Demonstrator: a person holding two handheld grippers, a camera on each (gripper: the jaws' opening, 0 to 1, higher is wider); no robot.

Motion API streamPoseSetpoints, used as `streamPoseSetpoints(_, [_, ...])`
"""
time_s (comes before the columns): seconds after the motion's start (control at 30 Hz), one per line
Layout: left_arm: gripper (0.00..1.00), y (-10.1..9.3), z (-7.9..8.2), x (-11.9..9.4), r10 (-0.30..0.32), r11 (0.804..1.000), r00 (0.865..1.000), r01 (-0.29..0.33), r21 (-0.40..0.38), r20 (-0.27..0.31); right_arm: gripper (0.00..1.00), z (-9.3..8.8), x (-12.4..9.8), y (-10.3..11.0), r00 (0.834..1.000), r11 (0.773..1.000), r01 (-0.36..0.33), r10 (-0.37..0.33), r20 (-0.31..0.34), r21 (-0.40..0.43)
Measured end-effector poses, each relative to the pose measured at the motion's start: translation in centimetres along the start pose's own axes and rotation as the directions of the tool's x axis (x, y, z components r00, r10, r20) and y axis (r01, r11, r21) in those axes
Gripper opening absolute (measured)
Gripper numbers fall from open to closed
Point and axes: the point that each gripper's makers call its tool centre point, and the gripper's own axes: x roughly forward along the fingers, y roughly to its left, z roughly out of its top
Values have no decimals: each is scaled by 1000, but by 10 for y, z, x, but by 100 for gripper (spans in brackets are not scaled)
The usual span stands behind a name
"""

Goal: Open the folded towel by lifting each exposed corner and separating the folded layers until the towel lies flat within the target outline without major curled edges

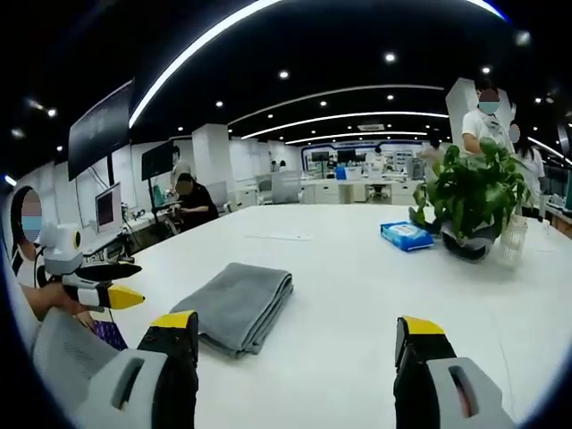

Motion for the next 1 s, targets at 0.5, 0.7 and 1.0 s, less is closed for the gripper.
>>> streamPoseSetpoints(0.5, [85, 1, 1, 0, 8, 1000, 1000, -8, 3, 1, 91, 0, 0, 1, 1000, 1000, -5, 5, 2, -5])
streamPoseSetpoints(0.7, [85, 0, -1, 0, 3, 1000, 1000, -3, 13, -8, 90, 0, 0, 3, 1000, 1000, -10, 10, 1, -9])
streamPoseSetpoints(1.0, [84, -1, -1, 0, 1, 1000, 1000, -1, 25, -11, 90, 0, 0, 4, 1000, 1000, -13, 13, 0, -13])
